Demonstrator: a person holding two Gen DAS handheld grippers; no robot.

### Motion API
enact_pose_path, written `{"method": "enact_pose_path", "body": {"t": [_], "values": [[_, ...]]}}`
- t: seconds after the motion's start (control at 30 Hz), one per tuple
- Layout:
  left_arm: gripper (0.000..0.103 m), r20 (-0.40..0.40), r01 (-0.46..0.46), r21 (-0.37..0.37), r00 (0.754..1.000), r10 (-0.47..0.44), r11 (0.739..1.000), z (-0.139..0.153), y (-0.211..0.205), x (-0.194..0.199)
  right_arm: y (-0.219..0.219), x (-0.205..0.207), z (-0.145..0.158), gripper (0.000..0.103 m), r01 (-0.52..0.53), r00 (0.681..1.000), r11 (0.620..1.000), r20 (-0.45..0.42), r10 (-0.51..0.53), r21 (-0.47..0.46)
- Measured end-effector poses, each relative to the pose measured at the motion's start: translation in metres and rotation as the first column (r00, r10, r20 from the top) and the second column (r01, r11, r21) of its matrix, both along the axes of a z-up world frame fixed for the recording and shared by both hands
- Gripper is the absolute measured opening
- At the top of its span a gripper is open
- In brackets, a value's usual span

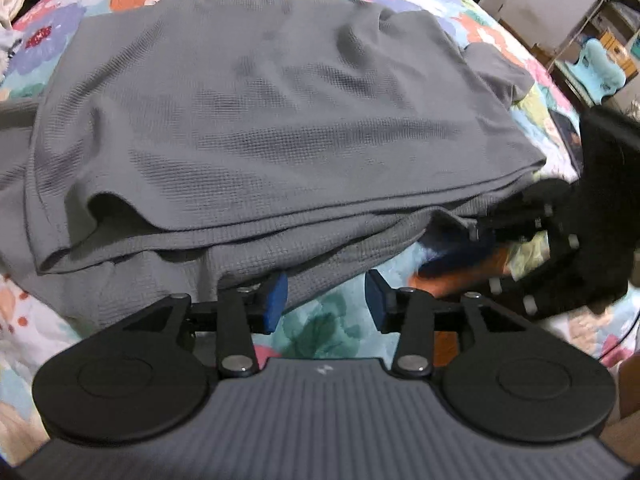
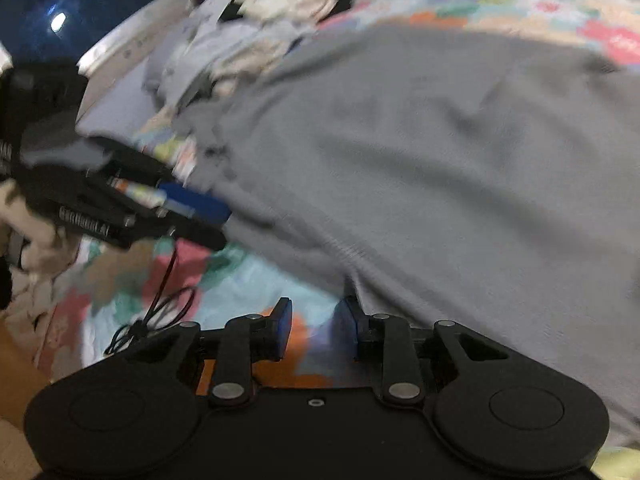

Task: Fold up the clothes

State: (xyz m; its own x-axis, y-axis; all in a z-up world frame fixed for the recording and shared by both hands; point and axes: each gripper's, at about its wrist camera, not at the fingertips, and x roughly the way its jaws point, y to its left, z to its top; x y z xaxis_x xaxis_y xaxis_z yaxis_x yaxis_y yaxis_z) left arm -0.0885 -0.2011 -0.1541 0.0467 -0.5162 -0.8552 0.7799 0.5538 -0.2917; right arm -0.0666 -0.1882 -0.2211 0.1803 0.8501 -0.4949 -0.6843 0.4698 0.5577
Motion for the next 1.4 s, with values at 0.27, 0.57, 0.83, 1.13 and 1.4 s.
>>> {"method": "enact_pose_path", "body": {"t": [0.27, 0.57, 0.83, 1.13, 1.4], "values": [[0.040, 0.042, -0.037, -0.051, 0.998, 0.040, 0.998, -0.017, -0.023, 0.014, -0.015, -0.017, 0.021, 0.034, 0.049, 0.997, 0.989, 0.047, -0.056, 0.140], [0.024, -0.032, -0.166, -0.099, 0.986, 0.163, 0.981, -0.018, -0.010, 0.031, -0.004, -0.004, 0.005, 0.046, 0.126, 0.992, 0.992, -0.023, -0.125, 0.002], [0.024, -0.105, -0.159, -0.156, 0.984, 0.144, 0.975, -0.019, -0.019, 0.030, -0.015, -0.016, 0.004, 0.045, 0.109, 0.993, 0.981, -0.050, -0.102, 0.161], [0.024, -0.136, -0.148, -0.201, 0.983, 0.122, 0.968, -0.018, -0.034, 0.031, -0.030, -0.016, 0.006, 0.046, 0.248, 0.966, 0.969, -0.077, -0.248, -0.022], [0.024, -0.270, -0.251, -0.218, 0.944, 0.189, 0.943, -0.024, -0.027, 0.045, -0.020, -0.003, -0.008, 0.054, 0.205, 0.965, 0.975, -0.187, -0.186, 0.084]]}}
